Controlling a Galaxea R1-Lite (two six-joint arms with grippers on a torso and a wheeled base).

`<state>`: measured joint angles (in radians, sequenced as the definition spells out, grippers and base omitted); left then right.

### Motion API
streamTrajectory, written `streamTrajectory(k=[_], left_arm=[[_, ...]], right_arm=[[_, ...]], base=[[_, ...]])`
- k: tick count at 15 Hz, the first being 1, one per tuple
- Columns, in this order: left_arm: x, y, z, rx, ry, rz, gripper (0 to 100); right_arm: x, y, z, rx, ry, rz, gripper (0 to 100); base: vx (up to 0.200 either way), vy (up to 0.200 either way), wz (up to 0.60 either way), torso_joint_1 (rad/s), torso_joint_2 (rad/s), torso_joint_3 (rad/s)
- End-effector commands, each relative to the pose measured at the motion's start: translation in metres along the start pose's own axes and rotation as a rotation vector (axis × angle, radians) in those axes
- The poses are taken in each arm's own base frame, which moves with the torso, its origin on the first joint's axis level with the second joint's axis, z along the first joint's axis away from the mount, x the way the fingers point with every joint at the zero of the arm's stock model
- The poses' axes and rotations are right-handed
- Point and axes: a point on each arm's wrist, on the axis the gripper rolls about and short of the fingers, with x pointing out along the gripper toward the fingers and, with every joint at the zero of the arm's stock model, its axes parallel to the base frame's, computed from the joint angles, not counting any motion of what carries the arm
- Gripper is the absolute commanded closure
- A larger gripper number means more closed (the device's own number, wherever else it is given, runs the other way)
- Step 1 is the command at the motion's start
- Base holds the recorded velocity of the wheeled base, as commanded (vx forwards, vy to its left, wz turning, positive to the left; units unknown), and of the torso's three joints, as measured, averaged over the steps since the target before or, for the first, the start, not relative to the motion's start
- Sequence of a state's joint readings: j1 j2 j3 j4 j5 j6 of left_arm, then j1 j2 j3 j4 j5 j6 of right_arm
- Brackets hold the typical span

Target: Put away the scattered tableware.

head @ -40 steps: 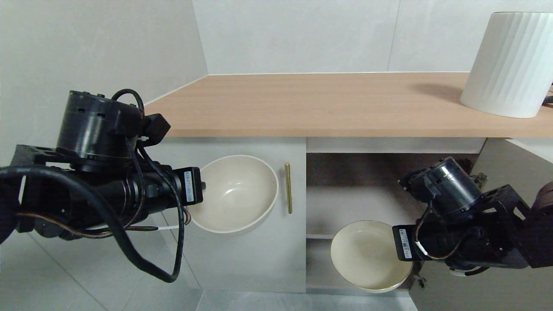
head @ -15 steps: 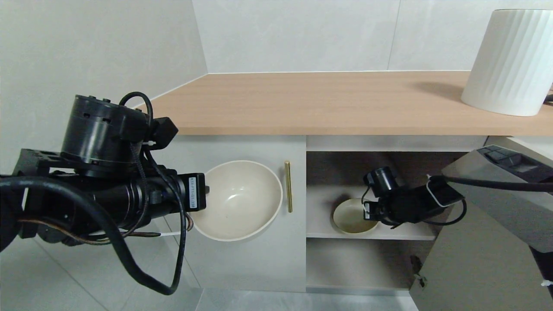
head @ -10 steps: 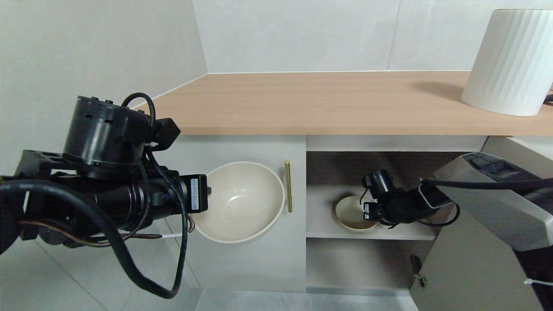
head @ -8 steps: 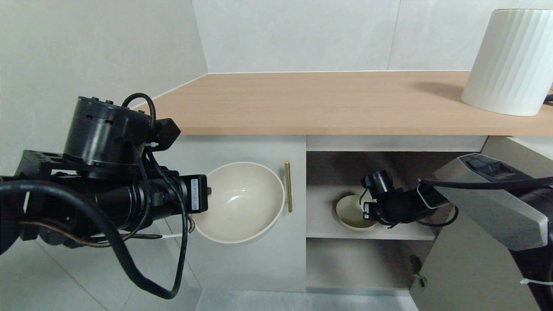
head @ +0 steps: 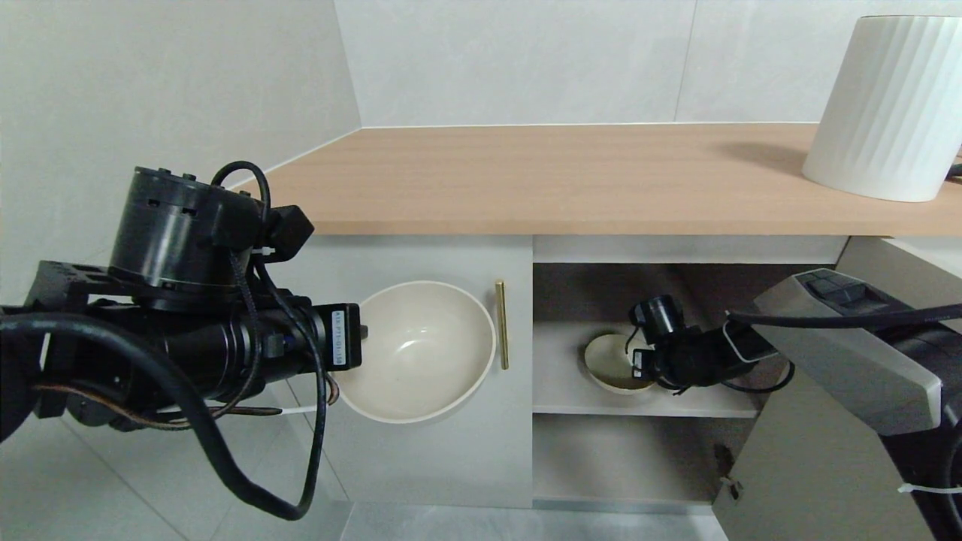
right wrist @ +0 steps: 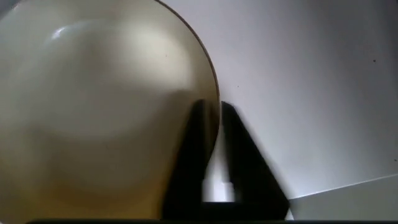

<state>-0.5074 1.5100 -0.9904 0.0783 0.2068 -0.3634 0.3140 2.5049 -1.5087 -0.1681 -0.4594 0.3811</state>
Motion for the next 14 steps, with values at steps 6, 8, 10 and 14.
streamTrajectory(k=[6, 8, 10, 14], left_arm=[[0.003, -0.005, -0.003, 0.014, 0.017, -0.013, 100], [0.018, -0.02, -0.017, 0.067, 0.084, -0.036, 100], [0.033, -0.029, -0.027, 0.098, 0.135, -0.036, 100], [0.06, -0.05, -0.049, 0.177, 0.192, -0.051, 100]], right_arm=[[-0.044, -0.009, 0.021, 0.055, -0.044, 0.038, 0], [-0.127, -0.016, 0.033, 0.039, -0.047, 0.247, 0], [-0.177, -0.023, 0.036, 0.012, -0.033, 0.384, 0], [-0.278, -0.038, 0.035, -0.08, -0.011, 0.541, 0]], base=[[0.0, 0.0, 0.0, 0.0, 0.0, 0.0], [0.0, 0.0, 0.0, 0.0, 0.0, 0.0], [0.0, 0.0, 0.0, 0.0, 0.0, 0.0], [0.0, 0.0, 0.0, 0.0, 0.0, 0.0]])
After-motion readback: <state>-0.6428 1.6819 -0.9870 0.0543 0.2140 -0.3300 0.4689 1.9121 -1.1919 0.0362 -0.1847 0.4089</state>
